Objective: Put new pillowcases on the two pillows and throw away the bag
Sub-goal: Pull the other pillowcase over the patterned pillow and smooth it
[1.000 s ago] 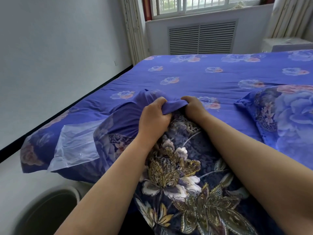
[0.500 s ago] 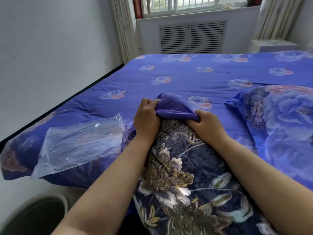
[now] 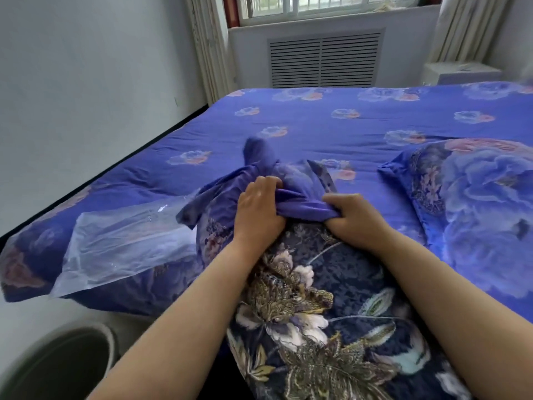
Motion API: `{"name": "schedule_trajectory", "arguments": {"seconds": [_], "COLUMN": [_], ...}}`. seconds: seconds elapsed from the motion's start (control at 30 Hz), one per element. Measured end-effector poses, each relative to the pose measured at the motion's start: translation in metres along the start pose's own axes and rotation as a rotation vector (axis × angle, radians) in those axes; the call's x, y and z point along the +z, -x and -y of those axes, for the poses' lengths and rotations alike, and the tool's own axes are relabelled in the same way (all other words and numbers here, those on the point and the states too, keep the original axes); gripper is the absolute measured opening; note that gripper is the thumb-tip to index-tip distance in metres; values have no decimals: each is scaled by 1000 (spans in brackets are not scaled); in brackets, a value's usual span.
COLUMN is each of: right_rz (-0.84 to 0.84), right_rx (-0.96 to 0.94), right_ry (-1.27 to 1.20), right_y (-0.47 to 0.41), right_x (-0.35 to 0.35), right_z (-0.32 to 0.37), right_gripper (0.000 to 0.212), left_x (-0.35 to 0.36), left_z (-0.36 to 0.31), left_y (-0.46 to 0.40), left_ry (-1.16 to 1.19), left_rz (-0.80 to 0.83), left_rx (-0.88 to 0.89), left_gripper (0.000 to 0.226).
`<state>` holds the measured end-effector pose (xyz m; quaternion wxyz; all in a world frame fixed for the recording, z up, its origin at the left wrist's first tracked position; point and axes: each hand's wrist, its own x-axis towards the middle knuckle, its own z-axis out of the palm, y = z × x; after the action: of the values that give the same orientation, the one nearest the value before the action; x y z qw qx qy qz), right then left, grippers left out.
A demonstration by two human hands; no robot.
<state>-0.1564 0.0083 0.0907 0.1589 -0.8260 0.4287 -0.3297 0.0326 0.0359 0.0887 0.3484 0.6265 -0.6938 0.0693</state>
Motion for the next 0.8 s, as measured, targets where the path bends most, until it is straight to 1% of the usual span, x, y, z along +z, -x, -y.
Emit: {"name": "schedule_trajectory", "arguments": {"seconds": [0.03,0.07,0.13,0.2,0.23,0.27,0.3,0.33,0.37,0.4,0.43,0.47,0.5,0.53,0.57,0.6,0.63,0.67,0.7,0.73,0.77,0.8], "right_rz": [42,34,-48,-33,23,118,242,327,336,263,166,79,46,85,154,199,160,51,-73,-195,-315,-427], "right_rx": [-3,-13,-63,-135,-136,-89,-2,98,204,298,387,461,520,551,547,500,437,383,354,345,340,337], "right_ry": [87,119,79,23,-44,-155,-321,-506,-657,-732,-758,-707,-603,-506,-426,-345,-275,-245,-253,-300,-366,-425], "right_y": [1,1,4,3,2,1,-1,-8,-18,-31,-46,-59,-71,-79,-85,-92,-98,-106,-110,-111,-109,-106], "right_x": [-1,-2,-4,-3,-3,-5,-9,-15,-18,-20,-20,-20,-17,-11,-4,4,10,15,19,21,23,23], "right_z": [1,2,5,5,7,10,13,15,13,6,0,-4,-6,-6,-4,-1,4,7,10,11,11,11], "right_gripper": [15,16,14,25,26,22,18,19,27,33,34,36,44,54,58,53,46,40,39,39,36,29], "left_x": [0,0,2,1,1,0,-2,-4,-5,-7,-7,-7,-8,-8,-11,-14,-19,-26,-32,-36,-38,-40], "left_z": [0,-1,-4,-8,-10,-13,-16,-20,-23,-25,-24,-24,-24,-25,-24,-23,-20,-16,-13,-9,-2,6], "left_y": [0,0,3,8,12,15,18,19,19,18,16,15,15,16,14,10,4,-1,-7,-16,-27,-41], "left_ry": [3,-2,13,81,98,100,95,93,97,111,119,125,130,139,146,151,169,245,369,506,604,575], "left_rz": [4,-4,-66,-145,-170,-185,-194,-191,-176,-153,-134,-115,-88,-45,28,132,252,351,354,247,62,-139], "left_rx": [3,20,74,127,156,184,206,218,219,209,196,187,193,219,246,244,206,145,89,22,-69,-171], "left_gripper": [39,38,34,26,21,16,13,15,17,18,19,20,23,25,30,36,41,43,39,30,21,19]}}
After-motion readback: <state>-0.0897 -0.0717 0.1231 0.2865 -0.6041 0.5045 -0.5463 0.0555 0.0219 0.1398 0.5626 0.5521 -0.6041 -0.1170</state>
